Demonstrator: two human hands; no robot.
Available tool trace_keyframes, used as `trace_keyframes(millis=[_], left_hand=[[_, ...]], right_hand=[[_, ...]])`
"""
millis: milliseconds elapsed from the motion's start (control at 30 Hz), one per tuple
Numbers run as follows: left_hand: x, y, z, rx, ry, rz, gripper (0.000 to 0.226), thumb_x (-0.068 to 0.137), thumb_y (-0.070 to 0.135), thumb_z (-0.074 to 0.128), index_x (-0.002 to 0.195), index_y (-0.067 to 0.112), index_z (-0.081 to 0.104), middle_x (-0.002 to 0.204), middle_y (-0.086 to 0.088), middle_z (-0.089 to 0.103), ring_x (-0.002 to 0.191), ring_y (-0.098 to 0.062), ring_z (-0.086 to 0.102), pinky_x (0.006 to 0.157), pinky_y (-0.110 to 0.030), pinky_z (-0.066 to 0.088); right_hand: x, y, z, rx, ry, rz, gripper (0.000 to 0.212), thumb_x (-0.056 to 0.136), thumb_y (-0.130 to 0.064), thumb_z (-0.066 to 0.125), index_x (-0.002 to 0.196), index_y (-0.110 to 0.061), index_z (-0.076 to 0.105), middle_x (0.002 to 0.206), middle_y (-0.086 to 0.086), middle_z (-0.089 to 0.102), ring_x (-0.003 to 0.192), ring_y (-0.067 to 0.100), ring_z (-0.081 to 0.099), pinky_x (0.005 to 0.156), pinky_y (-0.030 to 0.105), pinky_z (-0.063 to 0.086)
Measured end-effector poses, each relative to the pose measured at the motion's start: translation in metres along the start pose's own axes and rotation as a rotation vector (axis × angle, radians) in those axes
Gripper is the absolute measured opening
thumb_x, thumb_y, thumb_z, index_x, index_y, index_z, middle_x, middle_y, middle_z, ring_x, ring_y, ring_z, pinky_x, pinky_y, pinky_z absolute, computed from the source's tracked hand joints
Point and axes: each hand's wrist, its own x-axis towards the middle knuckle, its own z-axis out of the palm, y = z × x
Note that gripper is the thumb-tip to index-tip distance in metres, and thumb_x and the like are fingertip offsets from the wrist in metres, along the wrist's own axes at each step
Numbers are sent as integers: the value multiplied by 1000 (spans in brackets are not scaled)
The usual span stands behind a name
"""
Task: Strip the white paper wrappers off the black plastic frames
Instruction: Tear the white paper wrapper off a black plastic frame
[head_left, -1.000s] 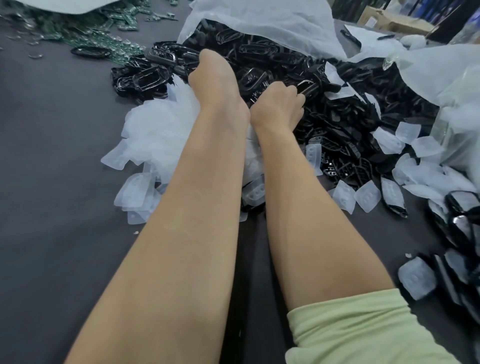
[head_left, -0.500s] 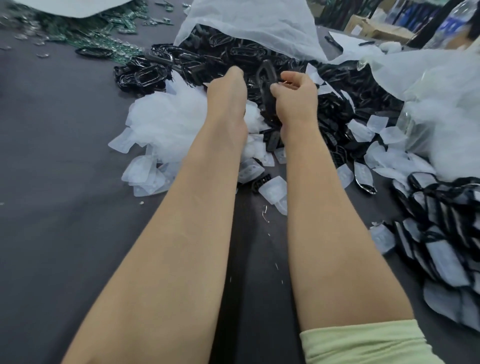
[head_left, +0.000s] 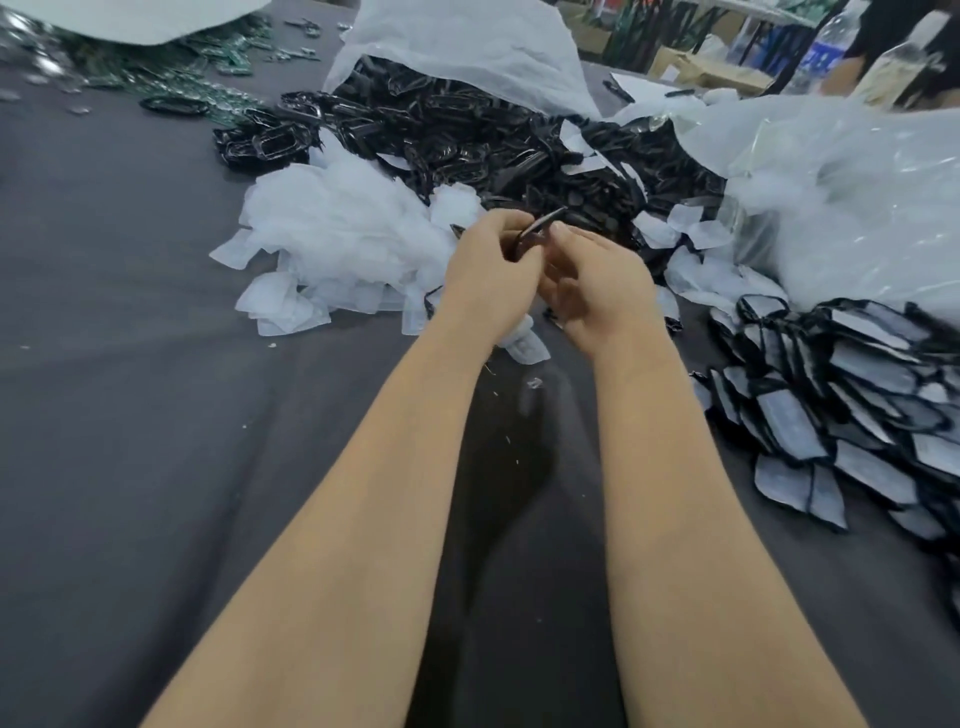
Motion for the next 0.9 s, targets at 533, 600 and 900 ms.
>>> trace_keyframes(millis=[533, 600, 900], left_hand=[[-4, -6, -32, -387, 394, -168, 21, 94, 2, 43, 98, 20, 54, 75, 5, 59, 49, -4, 45, 50, -16, 43], [-3, -7, -35, -387, 444, -154, 21, 94, 3, 43, 99, 21, 53, 74, 6, 60, 52, -4, 45, 54, -17, 43], [-4, -6, -35, -545, 440, -231, 20, 94, 2, 45, 87, 20, 50, 77, 3, 62, 51, -2, 51, 51, -14, 45]], right_hand=[[-12, 14, -6, -1294, 85, -248, 32, 87, -36, 62, 115, -19, 65, 119, 6, 63, 113, 24, 55, 96, 37, 46], [-16, 18, -1, -1303, 47, -273, 35, 85, -42, 63, 113, -21, 66, 118, 6, 62, 115, 26, 53, 97, 40, 44], [-16, 31, 14, -1494, 31, -266, 45, 82, -46, 67, 116, -20, 54, 124, 5, 52, 120, 30, 41, 97, 41, 33]])
